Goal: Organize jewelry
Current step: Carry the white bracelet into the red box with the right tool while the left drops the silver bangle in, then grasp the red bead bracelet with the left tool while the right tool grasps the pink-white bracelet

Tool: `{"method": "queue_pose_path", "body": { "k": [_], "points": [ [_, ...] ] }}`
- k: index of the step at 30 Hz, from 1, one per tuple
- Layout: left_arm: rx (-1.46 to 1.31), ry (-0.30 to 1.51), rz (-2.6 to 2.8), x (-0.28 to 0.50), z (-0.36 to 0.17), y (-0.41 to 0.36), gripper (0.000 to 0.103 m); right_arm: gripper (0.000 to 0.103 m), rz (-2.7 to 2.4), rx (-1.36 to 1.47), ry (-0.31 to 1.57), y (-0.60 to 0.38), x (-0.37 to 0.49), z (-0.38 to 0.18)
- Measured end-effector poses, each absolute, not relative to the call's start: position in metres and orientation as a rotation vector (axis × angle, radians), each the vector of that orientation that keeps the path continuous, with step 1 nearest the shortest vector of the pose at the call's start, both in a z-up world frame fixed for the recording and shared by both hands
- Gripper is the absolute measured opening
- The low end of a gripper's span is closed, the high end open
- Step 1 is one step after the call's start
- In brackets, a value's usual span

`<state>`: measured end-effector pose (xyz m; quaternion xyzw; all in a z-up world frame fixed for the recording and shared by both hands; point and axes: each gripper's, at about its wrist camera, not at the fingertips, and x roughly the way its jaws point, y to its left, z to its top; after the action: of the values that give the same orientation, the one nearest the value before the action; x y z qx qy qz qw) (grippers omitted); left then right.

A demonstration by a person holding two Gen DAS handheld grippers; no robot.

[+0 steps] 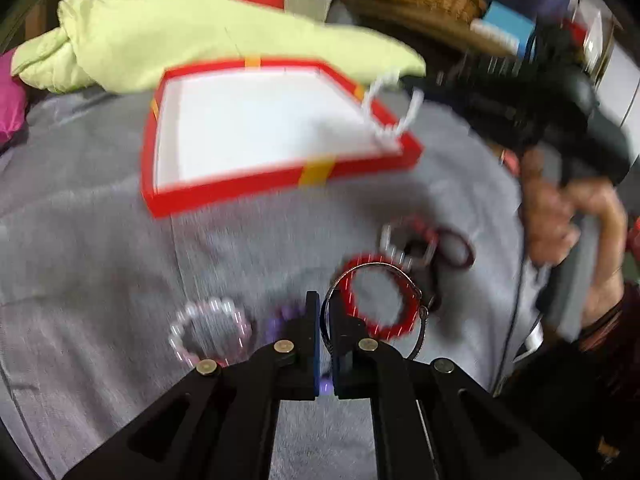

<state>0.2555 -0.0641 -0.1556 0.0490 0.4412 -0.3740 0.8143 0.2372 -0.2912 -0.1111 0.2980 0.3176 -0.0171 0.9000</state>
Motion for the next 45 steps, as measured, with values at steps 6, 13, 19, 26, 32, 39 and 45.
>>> {"method": "queue_pose_path", "body": {
  "k": [6, 13, 19, 26, 32, 39, 45],
  "points": [
    [-0.004, 0.836, -0.725, 0.29, -0.128, -0.051, 0.004, 0.01, -0.005, 0.66, 0.645, -0.291, 0.255, -0.113],
    [-0.137, 0.851, -0.572, 0.35, -0.133, -0.04, 0.004, 0.011, 0.044, 0.675, 0.725, -0.278, 0.287, -0.131],
    [-0.145, 0.866, -0.524, 0.374, -0.145, -0.052, 0.005, 0.013, 0.009, 0.697, 0.744, -0.279, 0.297, -0.142],
    [-0.076, 0.848, -0.473, 0.364, -0.144, -0.062, 0.044, 0.026, -0.087, 0.712, 0.738, -0.303, 0.287, -0.138],
    [0.059, 0.784, -0.351, 0.337, -0.13, -0.064, 0.066, 0.041, -0.074, 0.715, 0.745, -0.307, 0.274, -0.123],
    [0.175, 0.78, -0.295, 0.304, -0.128, -0.06, 0.069, 0.048, -0.041, 0.666, 0.775, -0.294, 0.244, -0.104],
    [0.199, 0.75, -0.273, 0.274, -0.123, -0.049, 0.07, 0.048, -0.051, 0.599, 0.771, -0.287, 0.221, -0.091]
  ]
}}
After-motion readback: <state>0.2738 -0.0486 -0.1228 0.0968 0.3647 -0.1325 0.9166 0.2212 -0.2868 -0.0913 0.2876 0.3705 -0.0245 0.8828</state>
